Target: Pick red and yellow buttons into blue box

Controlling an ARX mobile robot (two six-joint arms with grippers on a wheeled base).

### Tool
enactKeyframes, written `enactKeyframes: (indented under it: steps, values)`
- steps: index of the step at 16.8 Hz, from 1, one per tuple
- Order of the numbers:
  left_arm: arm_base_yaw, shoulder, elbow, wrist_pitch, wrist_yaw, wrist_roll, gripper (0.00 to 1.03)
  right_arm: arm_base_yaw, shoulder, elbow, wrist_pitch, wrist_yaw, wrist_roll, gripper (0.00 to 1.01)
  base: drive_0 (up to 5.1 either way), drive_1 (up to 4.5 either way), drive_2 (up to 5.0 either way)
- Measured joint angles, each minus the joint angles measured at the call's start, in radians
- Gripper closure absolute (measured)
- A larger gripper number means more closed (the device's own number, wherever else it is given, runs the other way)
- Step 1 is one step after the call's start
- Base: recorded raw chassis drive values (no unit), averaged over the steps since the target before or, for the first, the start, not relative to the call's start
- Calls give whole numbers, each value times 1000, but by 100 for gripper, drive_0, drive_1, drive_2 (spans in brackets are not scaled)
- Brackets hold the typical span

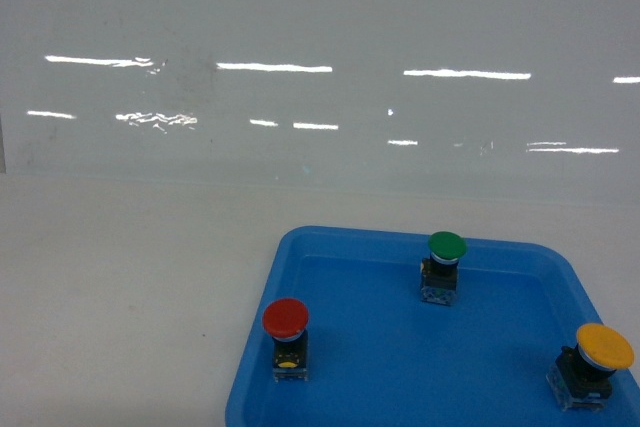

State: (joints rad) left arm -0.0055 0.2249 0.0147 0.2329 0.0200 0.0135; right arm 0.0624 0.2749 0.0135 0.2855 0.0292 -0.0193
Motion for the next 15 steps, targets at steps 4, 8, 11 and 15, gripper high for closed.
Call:
enactKeyframes:
  steps: [4,8,11,15]
  values:
    - [-72,527,85,424,6,40,5,58,463,88,331,31,-8,3,0,0,0]
    - [-137,961,278,486,-45,43,5,64,869,244,391,-28,-31,3,0,0,0]
    - [-202,1059,373,432,-53,39,5,87,1003,303,381,-18,-29,3,0,0,0]
    - [-272,1128,417,393,-68,24,5,110,1099,333,338,-40,-3,3,0,0,0]
